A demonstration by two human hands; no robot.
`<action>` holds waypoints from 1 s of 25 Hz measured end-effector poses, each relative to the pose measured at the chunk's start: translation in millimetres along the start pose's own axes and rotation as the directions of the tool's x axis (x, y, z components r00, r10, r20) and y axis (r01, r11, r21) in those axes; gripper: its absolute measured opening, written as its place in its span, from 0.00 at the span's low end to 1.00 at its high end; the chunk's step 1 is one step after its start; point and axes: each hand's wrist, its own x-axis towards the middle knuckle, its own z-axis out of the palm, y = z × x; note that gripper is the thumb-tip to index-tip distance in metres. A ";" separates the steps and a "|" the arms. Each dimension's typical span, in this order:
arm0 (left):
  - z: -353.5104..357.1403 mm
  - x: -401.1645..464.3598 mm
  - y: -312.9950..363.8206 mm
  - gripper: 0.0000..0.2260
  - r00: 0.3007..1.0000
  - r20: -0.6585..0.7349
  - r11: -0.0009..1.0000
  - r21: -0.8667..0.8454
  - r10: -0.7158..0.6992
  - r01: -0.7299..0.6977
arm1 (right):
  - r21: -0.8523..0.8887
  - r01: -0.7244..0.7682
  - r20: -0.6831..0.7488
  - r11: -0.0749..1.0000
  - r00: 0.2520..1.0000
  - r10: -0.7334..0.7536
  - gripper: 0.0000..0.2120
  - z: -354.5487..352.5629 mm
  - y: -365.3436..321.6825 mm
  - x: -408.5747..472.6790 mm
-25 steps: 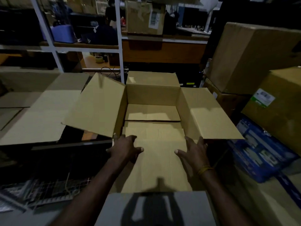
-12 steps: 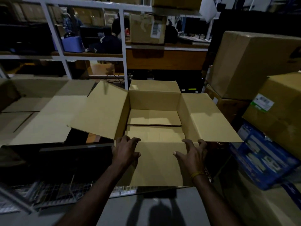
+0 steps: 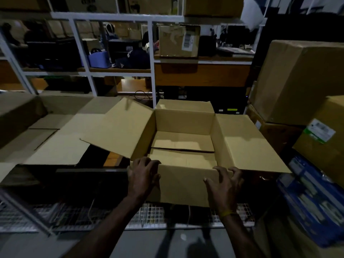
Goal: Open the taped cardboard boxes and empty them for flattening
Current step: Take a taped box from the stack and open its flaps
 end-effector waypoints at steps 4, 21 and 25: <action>-3.0 2.0 2.2 0.26 0.995 -0.091 1.000 0.010 0.030 -0.029 | 0.024 0.037 -0.068 0.999 0.997 -0.036 0.21 -2.7 -2.5 2.9; -164.3 -15.0 -68.7 0.25 0.866 -0.478 0.969 -0.107 0.144 -0.220 | 0.102 0.189 -0.343 0.977 0.928 -0.144 0.23 -78.3 -167.5 -53.3; -224.6 -37.0 -140.8 0.25 0.837 -0.534 0.978 -0.083 0.117 -0.189 | 0.123 0.254 -0.383 0.959 0.904 -0.190 0.23 -61.8 -249.8 -93.9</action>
